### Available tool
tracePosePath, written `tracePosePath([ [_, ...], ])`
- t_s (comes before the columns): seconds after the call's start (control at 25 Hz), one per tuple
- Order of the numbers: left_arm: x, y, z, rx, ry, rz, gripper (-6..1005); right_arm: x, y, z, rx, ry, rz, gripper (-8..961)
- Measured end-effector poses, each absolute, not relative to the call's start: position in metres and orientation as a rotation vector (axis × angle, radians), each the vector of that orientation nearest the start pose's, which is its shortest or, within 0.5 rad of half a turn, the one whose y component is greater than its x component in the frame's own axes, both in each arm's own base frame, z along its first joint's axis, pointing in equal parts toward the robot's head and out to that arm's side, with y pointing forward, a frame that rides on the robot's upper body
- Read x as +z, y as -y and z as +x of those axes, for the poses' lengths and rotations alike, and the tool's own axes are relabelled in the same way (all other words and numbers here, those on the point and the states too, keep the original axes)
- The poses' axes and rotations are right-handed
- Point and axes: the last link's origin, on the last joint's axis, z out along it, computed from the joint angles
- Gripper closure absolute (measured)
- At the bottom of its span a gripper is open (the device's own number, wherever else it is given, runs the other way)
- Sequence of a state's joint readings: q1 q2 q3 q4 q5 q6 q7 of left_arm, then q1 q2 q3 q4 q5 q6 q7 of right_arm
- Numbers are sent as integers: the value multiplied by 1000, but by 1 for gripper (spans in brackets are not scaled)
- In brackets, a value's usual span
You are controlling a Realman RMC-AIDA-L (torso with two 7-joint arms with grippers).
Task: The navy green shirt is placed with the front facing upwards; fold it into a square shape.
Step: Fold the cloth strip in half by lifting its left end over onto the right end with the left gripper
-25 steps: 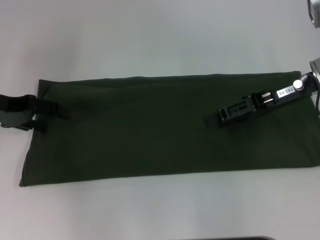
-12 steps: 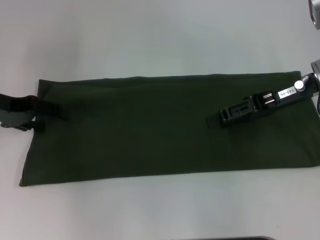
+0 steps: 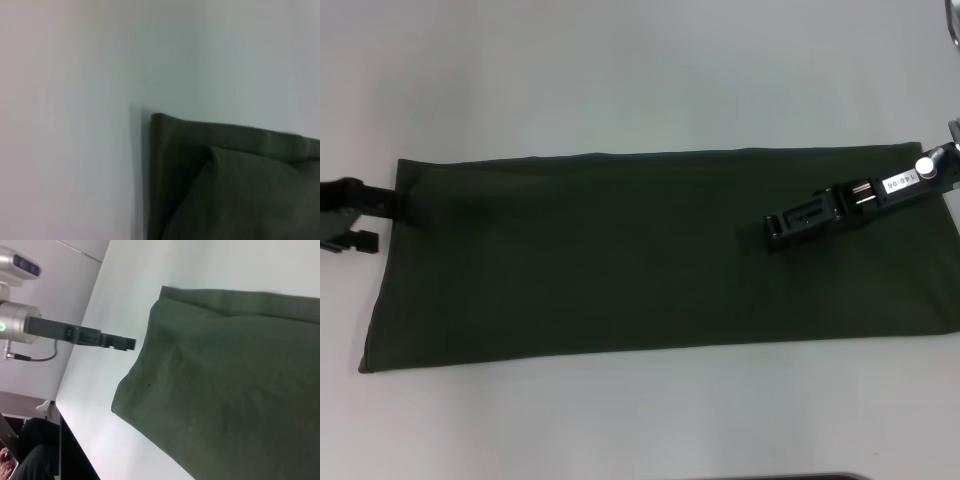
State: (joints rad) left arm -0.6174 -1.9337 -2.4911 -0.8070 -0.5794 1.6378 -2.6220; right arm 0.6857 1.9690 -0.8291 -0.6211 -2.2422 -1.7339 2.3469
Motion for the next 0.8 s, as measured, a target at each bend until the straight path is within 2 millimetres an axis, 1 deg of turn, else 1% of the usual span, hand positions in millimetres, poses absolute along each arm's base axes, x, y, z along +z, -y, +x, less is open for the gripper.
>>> tracePosePath([
  [0.08,81,-340,-305,-41,2010,-2102,96,12,-333,246,210,-1848,-2701,146],
  [0.16,87,-337,-301,-52,2005,-2120,96,15,-335,248,206,-1836,-2699,147],
  [0.24,87,-335,-301,-36,2013,-2123,96,19,-336,250,199,-1818,-2694,147],
  [0.36,85,-335,-304,4,2020,-2099,96,26,-339,254,202,-1790,-2684,146],
  [0.6,75,-338,-308,40,2040,-2049,96,48,-342,266,274,-1790,-2608,146],
  [0.8,70,-342,-311,52,2041,-2007,96,56,-340,274,294,-1804,-2569,146],
])
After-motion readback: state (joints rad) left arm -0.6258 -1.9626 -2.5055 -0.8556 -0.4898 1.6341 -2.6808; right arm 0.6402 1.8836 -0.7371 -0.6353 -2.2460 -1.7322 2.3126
